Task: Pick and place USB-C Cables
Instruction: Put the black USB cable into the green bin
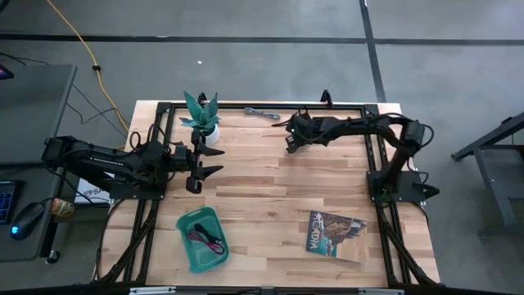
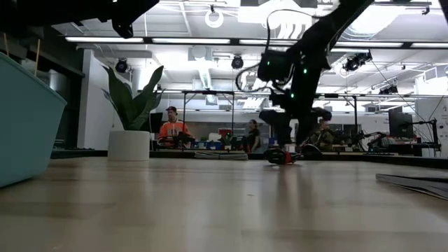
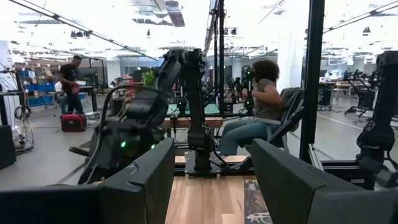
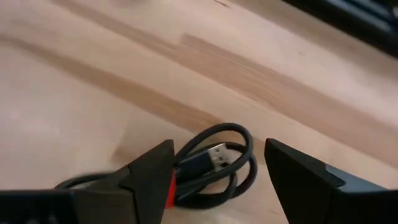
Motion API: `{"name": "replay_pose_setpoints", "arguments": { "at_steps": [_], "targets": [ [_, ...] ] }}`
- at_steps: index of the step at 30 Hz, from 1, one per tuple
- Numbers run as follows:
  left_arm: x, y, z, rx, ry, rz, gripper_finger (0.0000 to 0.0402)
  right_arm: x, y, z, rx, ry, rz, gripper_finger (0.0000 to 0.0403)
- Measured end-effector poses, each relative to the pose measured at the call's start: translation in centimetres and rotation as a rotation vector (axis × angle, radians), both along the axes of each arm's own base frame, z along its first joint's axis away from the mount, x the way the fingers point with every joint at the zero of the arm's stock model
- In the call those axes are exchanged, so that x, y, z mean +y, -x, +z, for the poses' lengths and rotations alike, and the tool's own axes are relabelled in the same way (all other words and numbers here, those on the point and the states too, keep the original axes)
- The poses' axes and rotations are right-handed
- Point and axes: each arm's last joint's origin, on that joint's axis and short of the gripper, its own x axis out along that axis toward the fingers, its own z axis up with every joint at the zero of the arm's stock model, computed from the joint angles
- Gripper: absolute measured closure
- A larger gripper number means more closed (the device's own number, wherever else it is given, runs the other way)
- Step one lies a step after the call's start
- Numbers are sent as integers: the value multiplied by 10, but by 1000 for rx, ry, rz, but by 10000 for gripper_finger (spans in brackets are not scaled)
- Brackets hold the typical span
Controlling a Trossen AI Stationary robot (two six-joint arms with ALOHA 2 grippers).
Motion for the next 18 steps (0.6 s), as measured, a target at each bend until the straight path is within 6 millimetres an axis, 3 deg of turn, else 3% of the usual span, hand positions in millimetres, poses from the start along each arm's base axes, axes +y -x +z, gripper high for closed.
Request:
{"name": "replay_pose_setpoints", "arguments": {
  "at_steps": [5,12,18],
  "targets": [
    [0,0,0,0,3,-1,210,-2,-2,-13,-9,40,-144,159],
    [0,0,0,0,3,-1,210,5,-7,-12,-56,108,-229,159],
    [0,0,0,0,3,-1,210,12,-9,1,74,186,56,159]
  ]
}}
